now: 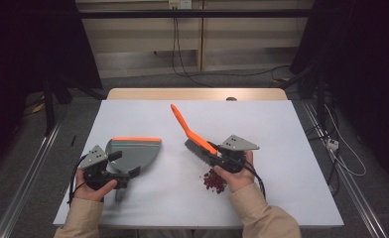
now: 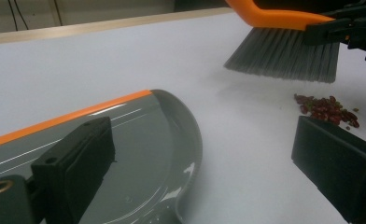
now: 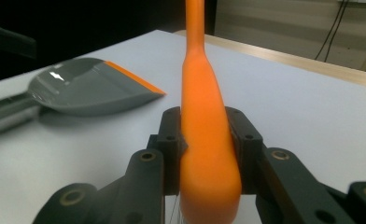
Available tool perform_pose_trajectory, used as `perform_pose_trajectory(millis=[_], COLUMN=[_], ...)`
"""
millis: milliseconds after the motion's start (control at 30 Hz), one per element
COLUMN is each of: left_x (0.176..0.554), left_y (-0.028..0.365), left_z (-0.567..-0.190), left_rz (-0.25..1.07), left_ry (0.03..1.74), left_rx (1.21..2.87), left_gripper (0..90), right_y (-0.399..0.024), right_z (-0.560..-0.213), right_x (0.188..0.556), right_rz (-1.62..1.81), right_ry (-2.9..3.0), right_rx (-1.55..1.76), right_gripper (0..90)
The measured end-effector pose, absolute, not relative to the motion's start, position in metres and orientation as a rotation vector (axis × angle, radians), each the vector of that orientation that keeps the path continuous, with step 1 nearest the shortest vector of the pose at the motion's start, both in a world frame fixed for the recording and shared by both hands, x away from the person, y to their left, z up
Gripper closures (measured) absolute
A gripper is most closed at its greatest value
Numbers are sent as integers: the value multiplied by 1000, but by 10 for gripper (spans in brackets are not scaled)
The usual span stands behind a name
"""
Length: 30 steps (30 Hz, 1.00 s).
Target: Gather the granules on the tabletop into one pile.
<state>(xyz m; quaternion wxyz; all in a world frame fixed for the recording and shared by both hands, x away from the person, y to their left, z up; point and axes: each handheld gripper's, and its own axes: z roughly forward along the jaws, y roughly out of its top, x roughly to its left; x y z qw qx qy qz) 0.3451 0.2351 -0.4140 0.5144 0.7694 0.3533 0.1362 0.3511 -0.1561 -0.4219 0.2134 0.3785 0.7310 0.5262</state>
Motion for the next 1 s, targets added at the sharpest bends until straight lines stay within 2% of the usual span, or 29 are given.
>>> perform_pose_trajectory(millis=[200, 433, 700, 1000], left_x=[345, 345, 342, 339], left_y=[231, 230, 234, 238], left_z=[-418, -420, -420, -424], left_rz=[308, 300, 306, 296], left_ry=[851, 858, 879, 899], left_rx=[1886, 1885, 1894, 1911], left_gripper=[53, 53, 54, 55], right_y=[-183, -179, -181, -210], right_z=[-434, -445, -445, -433], right_x=[353, 344, 331, 336], right_rz=[1405, 1395, 1402, 1403], right_ry=[2023, 2070, 2064, 1969], right_rx=[1072, 1027, 1007, 1075], right_gripper=[710, 710, 710, 709])
